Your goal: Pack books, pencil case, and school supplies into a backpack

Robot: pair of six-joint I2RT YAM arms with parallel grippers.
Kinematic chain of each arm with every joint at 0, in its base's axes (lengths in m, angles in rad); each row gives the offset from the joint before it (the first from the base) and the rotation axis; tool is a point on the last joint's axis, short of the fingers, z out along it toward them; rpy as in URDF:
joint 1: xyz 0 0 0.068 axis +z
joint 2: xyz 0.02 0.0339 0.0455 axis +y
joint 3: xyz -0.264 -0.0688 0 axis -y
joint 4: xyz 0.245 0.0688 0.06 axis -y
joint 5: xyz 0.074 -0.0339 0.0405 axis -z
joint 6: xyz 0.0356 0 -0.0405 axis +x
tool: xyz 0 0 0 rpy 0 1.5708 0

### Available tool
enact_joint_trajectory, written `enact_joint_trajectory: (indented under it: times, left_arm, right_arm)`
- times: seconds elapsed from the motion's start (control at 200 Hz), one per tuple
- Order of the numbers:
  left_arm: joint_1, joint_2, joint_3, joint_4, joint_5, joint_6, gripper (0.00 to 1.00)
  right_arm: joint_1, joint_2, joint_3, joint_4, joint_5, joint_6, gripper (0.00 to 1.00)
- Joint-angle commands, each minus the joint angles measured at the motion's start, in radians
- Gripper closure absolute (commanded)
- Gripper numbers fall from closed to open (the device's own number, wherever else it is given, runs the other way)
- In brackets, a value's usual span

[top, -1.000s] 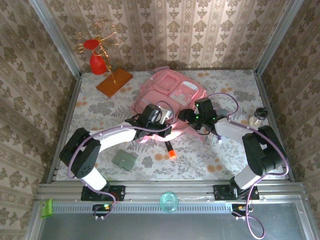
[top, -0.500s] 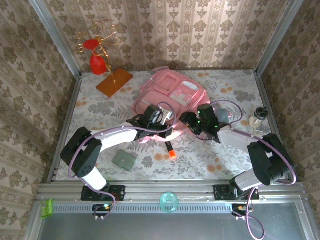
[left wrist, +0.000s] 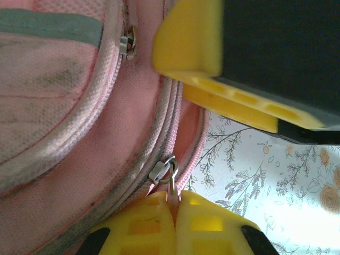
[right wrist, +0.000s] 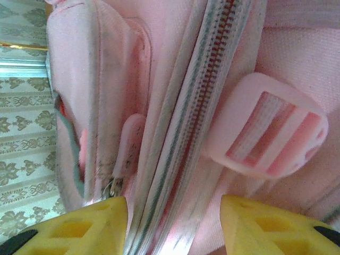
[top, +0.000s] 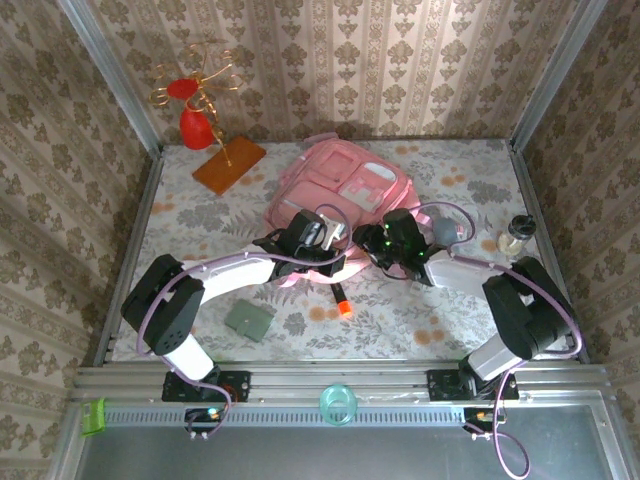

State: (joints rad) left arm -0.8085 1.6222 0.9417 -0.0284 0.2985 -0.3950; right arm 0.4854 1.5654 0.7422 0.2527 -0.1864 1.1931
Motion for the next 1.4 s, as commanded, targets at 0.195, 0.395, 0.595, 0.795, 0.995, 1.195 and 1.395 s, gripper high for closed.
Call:
enact_joint_trajectory:
  times: [0.195,0.395,0.595,0.795,0.995,1.195,1.395]
  left_arm:
    - [-0.001,-0.02,-0.011,-0.002,0.011,0.064,1.0]
    - [0.08,-0.074,-0.036,-0.097,0.011,0.113,1.0]
    - [0.144,-0.116,-0.067,-0.138,0.045,0.131,1.0]
    - [0.172,-0.148,-0.104,-0.173,0.064,0.143,1.0]
    - [0.125,-0.152,-0.089,-0.075,0.229,0.136,1.0]
    - [0.109,-0.093,-0.029,-0.002,0.217,0.096,1.0]
    - [0.063,-0.044,0.013,0.029,0.162,0.061,1.0]
  right_arm:
    - [-0.024,0.038,0.016,0.016,0.094,-0.069,0.89]
    - [-0.09,-0.02,0.02,-0.107,0.112,-0.237,1.0]
    - [-0.177,-0.008,0.08,-0.231,0.019,-0.441,1.0]
    - [-0.261,0.049,0.188,-0.364,-0.105,-0.576,1.0]
    - [-0.288,0.132,0.307,-0.388,-0.142,-0.589,0.99]
    - [-0.287,0.232,0.451,-0.439,-0.188,-0.593,0.9]
    - [-0.287,0.118,0.376,-0.479,-0.184,-0.616,0.62]
